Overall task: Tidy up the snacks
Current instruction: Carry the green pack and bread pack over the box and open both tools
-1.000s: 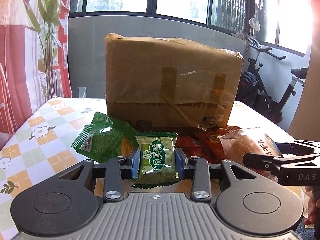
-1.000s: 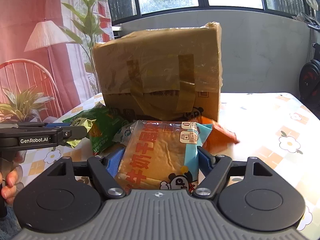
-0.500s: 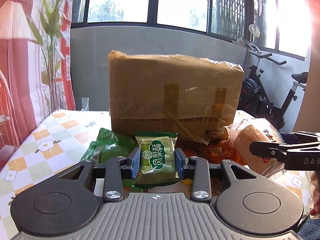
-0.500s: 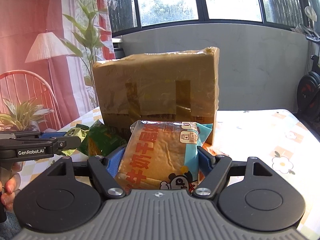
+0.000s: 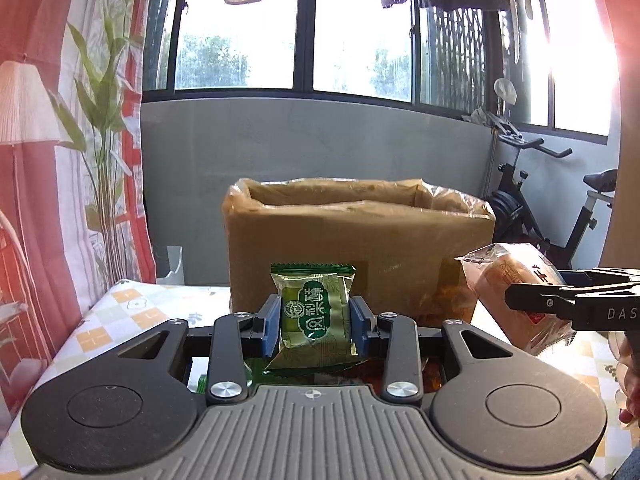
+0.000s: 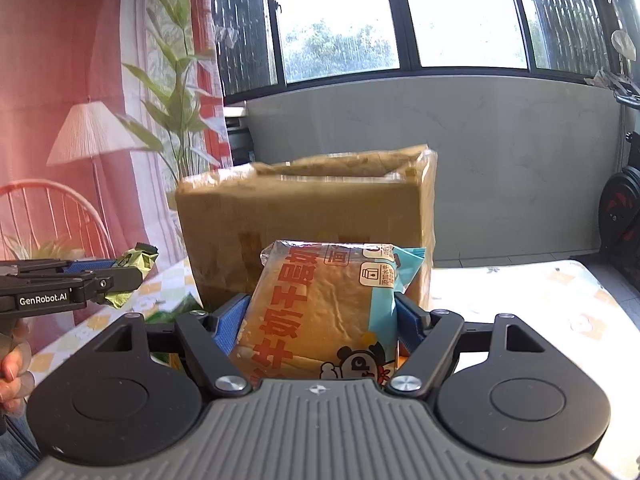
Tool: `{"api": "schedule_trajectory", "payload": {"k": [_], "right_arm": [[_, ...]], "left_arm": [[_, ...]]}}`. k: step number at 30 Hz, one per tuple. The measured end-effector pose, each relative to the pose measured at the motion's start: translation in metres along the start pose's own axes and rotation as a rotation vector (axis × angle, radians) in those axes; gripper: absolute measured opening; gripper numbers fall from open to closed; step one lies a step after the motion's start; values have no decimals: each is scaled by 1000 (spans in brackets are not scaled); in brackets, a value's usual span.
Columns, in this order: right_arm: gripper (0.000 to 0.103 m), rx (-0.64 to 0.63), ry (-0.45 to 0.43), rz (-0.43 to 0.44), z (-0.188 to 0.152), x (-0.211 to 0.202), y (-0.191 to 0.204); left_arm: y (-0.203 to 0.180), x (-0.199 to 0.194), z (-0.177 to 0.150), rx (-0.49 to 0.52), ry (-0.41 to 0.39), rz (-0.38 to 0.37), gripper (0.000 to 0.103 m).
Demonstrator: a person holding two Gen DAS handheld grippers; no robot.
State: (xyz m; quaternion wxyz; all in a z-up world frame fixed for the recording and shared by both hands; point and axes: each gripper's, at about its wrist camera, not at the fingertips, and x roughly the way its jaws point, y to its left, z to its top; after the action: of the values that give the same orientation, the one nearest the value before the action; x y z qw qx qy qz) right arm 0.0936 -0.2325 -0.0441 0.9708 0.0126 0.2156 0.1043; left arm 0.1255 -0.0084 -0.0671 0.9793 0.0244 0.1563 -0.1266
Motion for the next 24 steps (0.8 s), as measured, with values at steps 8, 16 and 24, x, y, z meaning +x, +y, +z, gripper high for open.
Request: {"api": "schedule_trajectory", "payload": {"k": [8,16,24], "right_arm": [[76,-48,-100,46,66,23,-5],[76,-122,-96,7,117,100,-5],[76,-109,-21,-51,133,159,-11]], "left_arm": [[6,26,66,11,-91,10,38],[19,96,112,-19,-76,43,38],[21,143,124,21,-26,63,38]]}}
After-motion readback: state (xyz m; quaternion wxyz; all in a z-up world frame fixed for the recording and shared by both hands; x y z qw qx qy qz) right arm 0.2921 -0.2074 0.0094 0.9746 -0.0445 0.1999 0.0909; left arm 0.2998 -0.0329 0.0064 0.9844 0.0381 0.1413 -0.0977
